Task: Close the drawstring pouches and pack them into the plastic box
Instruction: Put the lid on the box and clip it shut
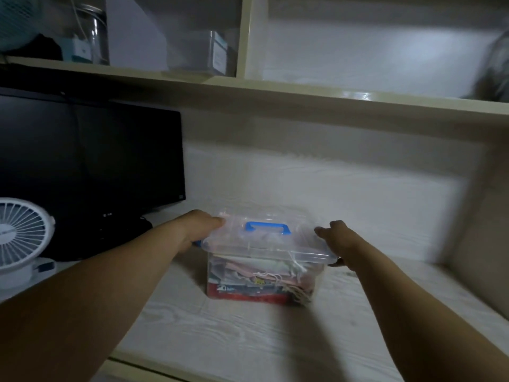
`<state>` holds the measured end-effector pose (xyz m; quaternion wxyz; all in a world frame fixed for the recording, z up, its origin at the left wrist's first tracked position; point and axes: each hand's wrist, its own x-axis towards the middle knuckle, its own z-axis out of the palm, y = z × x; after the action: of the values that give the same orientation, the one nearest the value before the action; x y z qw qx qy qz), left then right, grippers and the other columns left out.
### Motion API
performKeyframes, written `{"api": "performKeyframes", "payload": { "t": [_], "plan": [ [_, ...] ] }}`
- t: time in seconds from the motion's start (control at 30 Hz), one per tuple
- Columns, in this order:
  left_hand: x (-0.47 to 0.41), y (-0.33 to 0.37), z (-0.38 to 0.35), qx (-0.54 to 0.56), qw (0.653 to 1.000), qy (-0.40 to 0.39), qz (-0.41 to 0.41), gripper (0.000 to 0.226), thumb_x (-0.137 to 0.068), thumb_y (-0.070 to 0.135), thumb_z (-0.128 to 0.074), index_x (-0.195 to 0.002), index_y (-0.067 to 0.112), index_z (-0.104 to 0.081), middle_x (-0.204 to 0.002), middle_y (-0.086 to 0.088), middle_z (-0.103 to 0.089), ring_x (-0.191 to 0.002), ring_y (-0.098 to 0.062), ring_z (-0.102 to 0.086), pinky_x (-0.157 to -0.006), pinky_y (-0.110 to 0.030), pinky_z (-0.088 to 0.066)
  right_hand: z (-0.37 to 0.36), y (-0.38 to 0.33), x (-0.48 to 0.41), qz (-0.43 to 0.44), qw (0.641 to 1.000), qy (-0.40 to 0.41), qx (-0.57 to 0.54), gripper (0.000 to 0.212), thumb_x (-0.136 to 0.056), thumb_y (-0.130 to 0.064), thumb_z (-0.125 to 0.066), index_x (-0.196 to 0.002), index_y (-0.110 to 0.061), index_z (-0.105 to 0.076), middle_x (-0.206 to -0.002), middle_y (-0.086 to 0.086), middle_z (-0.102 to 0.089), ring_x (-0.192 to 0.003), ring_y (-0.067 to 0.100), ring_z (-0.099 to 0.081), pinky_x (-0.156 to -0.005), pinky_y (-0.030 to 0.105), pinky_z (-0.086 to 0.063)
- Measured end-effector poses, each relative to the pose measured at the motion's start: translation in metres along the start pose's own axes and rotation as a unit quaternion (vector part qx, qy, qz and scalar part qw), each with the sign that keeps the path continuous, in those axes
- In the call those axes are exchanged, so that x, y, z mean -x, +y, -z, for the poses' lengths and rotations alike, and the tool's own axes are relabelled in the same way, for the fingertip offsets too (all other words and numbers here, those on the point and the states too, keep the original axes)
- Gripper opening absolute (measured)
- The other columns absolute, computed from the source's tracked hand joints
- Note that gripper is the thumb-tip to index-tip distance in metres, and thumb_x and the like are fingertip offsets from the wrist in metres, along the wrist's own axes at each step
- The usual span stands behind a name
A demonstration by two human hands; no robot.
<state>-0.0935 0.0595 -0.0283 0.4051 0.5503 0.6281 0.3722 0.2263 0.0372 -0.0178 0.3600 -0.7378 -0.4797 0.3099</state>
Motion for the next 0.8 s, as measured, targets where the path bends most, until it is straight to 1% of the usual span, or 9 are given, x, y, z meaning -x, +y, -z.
{"api": "performKeyframes", "payload": {
  "t": [0.1,0.2,0.27,0.37,0.5,0.57,0.63,0.73,0.8],
  "plan": [
    [-0.006,-0.005,-0.004,0.061,0.998,0.014,0.019,0.054,-0.092,0.036,-0.076,-0.136,0.007,-0.062,-0.123,-0.018,-0.070,-0.103,-0.037,-0.071,-0.087,-0.049,-0.062,0.000,0.005,0.000,-0.039,0.994,-0.009,-0.101,0.040,-0.099,-0.035,-0.067,-0.122,-0.004,-0.054,-0.111,0.017,-0.059,-0.092,0.033,-0.064,-0.061,0.038,-0.054],
    [-0.011,-0.010,-0.008,0.105,0.992,0.019,0.066,0.046,-0.088,0.043,-0.079,-0.116,0.008,-0.072,-0.108,-0.015,-0.075,-0.096,-0.031,-0.073,-0.089,-0.045,-0.062,0.000,0.009,-0.008,0.007,0.997,0.046,-0.059,0.038,-0.096,-0.032,-0.072,-0.107,0.002,-0.059,-0.101,0.017,-0.063,-0.087,0.033,-0.063,-0.067,0.038,-0.053],
    [-0.015,-0.004,-0.005,-0.033,0.996,0.075,0.021,0.045,-0.090,0.049,-0.074,-0.108,0.007,-0.071,-0.106,-0.013,-0.073,-0.091,-0.029,-0.071,-0.085,-0.040,-0.061,0.001,0.007,-0.012,0.056,0.993,0.096,0.027,0.041,-0.094,-0.033,-0.073,-0.096,0.007,-0.068,-0.094,0.019,-0.069,-0.086,0.036,-0.067,-0.074,0.037,-0.054],
    [-0.009,0.017,-0.006,-0.321,0.935,0.146,-0.035,0.041,-0.100,0.048,-0.056,-0.117,0.012,-0.067,-0.115,-0.011,-0.068,-0.092,-0.027,-0.065,-0.082,-0.032,-0.054,0.001,0.003,-0.010,0.096,0.982,0.104,0.128,0.043,-0.097,-0.035,-0.066,-0.077,0.003,-0.069,-0.067,0.011,-0.061,-0.070,0.030,-0.060,-0.063,0.030,-0.042],
    [-0.013,0.032,-0.019,-0.465,0.872,0.150,-0.038,0.029,-0.100,0.020,-0.051,-0.123,0.011,-0.066,-0.126,-0.009,-0.066,-0.111,-0.027,-0.066,-0.088,-0.034,-0.053,-0.006,0.002,-0.012,0.103,0.960,0.123,0.230,0.034,-0.101,-0.032,-0.051,-0.089,-0.003,-0.062,-0.083,0.008,-0.063,-0.076,0.026,-0.055,-0.068,0.027,-0.040],
    [-0.022,0.034,-0.022,-0.450,0.879,0.153,-0.037,0.029,-0.102,0.024,-0.052,-0.124,0.011,-0.066,-0.127,-0.010,-0.067,-0.112,-0.028,-0.066,-0.083,-0.034,-0.050,-0.007,-0.002,-0.015,0.100,0.956,0.132,0.244,0.025,-0.101,-0.025,-0.049,-0.086,-0.007,-0.055,-0.094,0.012,-0.062,-0.081,0.028,-0.054,-0.073,0.028,-0.041],
    [-0.030,0.035,-0.023,-0.400,0.900,0.166,-0.044,0.032,-0.102,0.033,-0.054,-0.121,0.011,-0.067,-0.124,-0.011,-0.068,-0.109,-0.029,-0.067,-0.080,-0.033,-0.049,-0.006,-0.008,-0.016,0.090,0.951,0.136,0.263,0.020,-0.099,-0.016,-0.048,-0.079,-0.009,-0.050,-0.089,0.008,-0.056,-0.082,0.028,-0.054,-0.073,0.029,-0.043],
    [-0.032,0.032,-0.025,-0.348,0.912,0.211,-0.060,0.028,-0.102,0.037,-0.051,-0.101,0.013,-0.066,-0.115,-0.012,-0.070,-0.096,-0.030,-0.066,-0.074,-0.031,-0.047,-0.004,-0.019,-0.013,0.076,0.941,0.121,0.308,0.017,-0.095,-0.011,-0.049,-0.078,-0.013,-0.048,-0.086,0.006,-0.052,-0.084,0.027,-0.057,-0.075,0.030,-0.047],
    [-0.027,0.026,-0.025,-0.317,0.914,0.242,-0.074,0.030,-0.104,0.034,-0.044,-0.087,0.014,-0.059,-0.111,-0.015,-0.071,-0.092,-0.033,-0.065,-0.072,-0.032,-0.044,0.000,-0.021,-0.010,0.075,0.927,0.090,0.357,0.009,-0.094,-0.011,-0.048,-0.086,-0.012,-0.052,-0.098,0.007,-0.060,-0.088,0.026,-0.058,-0.078,0.031,-0.048]
  ]
}}
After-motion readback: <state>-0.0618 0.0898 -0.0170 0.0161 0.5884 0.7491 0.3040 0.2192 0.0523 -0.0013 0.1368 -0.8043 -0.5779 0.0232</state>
